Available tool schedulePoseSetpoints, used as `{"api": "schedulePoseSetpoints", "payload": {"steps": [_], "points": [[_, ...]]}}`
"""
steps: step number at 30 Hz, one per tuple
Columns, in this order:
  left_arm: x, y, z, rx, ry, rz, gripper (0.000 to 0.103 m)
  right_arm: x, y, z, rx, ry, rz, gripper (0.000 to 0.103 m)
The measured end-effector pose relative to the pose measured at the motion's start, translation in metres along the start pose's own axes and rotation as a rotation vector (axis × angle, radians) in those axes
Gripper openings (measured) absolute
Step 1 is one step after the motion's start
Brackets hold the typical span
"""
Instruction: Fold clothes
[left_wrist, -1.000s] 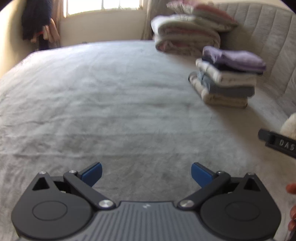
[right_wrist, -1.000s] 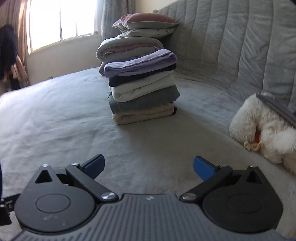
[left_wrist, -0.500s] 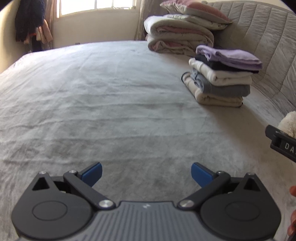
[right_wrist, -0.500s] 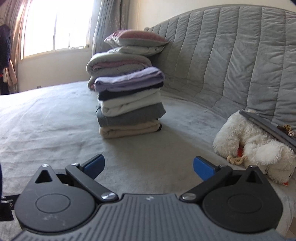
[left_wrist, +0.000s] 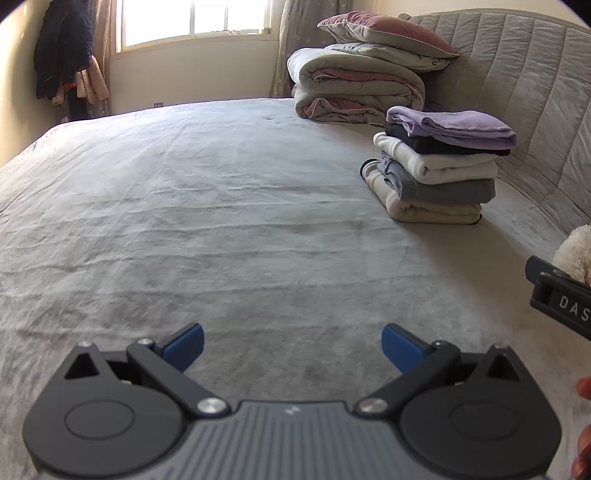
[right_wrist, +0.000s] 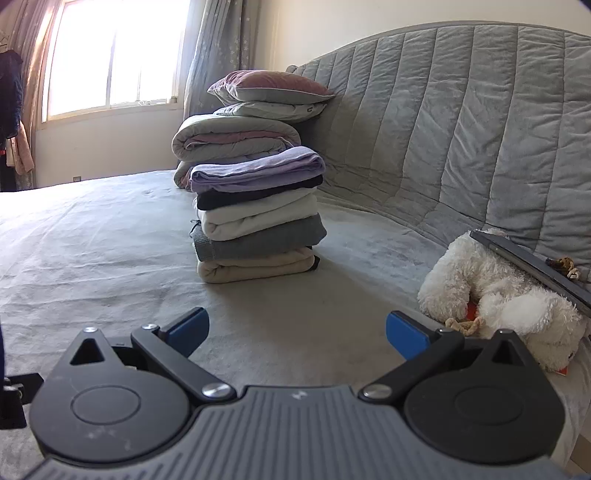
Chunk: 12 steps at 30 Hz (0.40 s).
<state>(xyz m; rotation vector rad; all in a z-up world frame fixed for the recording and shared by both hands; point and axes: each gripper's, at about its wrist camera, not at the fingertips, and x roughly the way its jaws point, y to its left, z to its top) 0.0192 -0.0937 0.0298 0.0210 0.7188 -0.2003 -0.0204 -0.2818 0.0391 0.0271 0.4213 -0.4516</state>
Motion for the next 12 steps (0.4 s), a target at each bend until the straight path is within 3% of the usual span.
{"api": "schedulePoseSetpoints", "payload": {"steps": [12], "points": [[0.0008, 0.0007, -0.0001, -0.010, 0.007, 0.001, 0.102, -0.0007, 0.0044, -0.0014, -0.016, 0.008, 0.006, 0.103]]}}
